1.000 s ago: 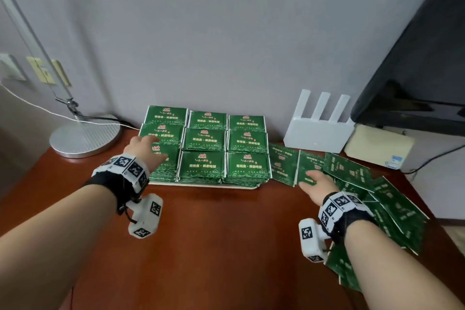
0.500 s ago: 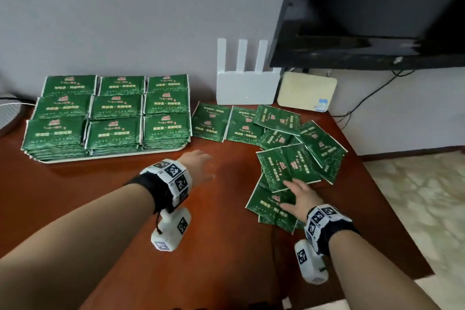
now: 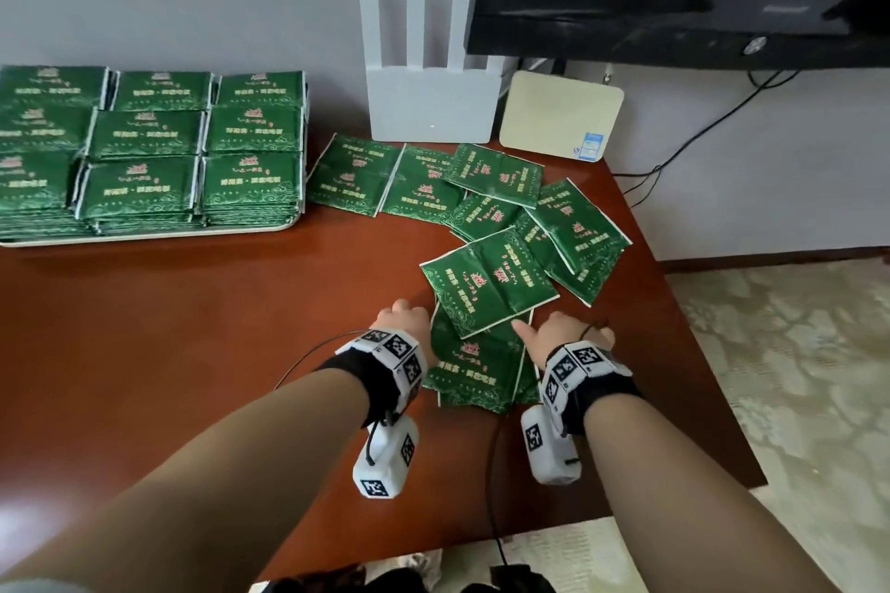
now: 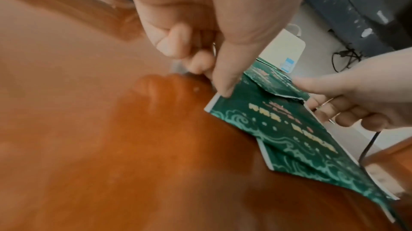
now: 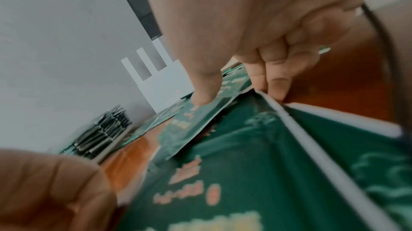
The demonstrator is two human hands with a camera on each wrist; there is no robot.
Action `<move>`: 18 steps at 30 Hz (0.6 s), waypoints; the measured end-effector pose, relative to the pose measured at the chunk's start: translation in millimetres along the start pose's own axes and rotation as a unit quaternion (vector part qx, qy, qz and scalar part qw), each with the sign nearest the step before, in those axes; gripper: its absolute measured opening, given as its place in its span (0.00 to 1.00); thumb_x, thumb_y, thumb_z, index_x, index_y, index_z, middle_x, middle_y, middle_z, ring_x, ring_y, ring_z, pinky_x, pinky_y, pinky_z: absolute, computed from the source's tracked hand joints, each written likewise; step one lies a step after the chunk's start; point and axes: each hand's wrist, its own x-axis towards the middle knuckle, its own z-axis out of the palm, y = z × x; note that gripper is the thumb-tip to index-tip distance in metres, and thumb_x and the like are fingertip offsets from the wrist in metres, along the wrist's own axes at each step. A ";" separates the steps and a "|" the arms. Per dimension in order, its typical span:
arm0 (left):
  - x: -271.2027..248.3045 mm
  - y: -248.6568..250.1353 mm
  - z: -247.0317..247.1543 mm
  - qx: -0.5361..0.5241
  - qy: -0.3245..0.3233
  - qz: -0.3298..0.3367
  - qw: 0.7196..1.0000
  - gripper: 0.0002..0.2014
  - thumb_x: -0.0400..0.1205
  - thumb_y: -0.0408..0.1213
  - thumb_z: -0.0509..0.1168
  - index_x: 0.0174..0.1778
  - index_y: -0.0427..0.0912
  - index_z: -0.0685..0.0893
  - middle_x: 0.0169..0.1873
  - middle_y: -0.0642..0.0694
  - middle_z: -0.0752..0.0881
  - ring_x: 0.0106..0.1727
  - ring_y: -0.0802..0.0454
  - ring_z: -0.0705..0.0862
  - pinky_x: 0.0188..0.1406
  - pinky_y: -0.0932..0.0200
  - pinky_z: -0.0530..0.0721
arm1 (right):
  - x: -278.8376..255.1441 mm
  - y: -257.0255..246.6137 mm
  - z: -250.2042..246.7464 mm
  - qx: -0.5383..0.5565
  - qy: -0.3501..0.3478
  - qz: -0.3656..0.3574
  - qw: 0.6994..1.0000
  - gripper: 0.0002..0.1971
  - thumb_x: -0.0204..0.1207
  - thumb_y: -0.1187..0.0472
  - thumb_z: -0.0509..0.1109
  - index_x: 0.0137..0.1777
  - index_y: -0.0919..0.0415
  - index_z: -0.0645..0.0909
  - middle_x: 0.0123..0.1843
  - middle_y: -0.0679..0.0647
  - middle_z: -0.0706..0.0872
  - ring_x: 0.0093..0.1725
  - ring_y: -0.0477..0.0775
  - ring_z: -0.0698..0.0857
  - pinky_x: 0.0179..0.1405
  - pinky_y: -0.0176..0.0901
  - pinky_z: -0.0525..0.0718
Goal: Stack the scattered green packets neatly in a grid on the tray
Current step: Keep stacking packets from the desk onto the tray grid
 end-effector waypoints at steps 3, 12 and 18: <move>-1.7 -8.9 -8.7 0.017 -0.048 0.013 0.999 0.16 0.81 0.37 0.64 0.65 0.41 0.79 0.67 0.43 0.75 0.63 0.44 0.79 0.60 0.56 0.78 | 6.4 -20.3 0.6 0.105 0.007 0.006 0.994 0.38 0.73 0.30 0.55 0.68 0.63 0.70 0.65 0.60 0.80 0.64 0.61 0.79 0.58 0.51 0.76; -9.7 -27.9 3.6 -0.159 0.011 -0.054 0.986 0.32 0.77 0.47 0.68 0.76 0.47 0.65 0.68 0.45 0.72 0.63 0.44 0.80 0.63 0.51 0.80 | 11.0 -58.3 1.5 0.220 0.008 -0.053 0.974 0.37 0.72 0.48 0.72 0.76 0.54 0.59 0.77 0.59 0.57 0.77 0.64 0.57 0.73 0.59 0.65; -10.3 -14.2 13.5 -0.134 0.020 -0.069 0.988 0.40 0.71 0.53 0.73 0.74 0.45 0.61 0.66 0.44 0.61 0.58 0.41 0.81 0.58 0.51 0.81 | 16.9 -60.0 -9.1 0.173 -0.006 -0.099 0.980 0.32 0.74 0.48 0.68 0.77 0.52 0.63 0.76 0.56 0.58 0.75 0.61 0.60 0.72 0.54 0.64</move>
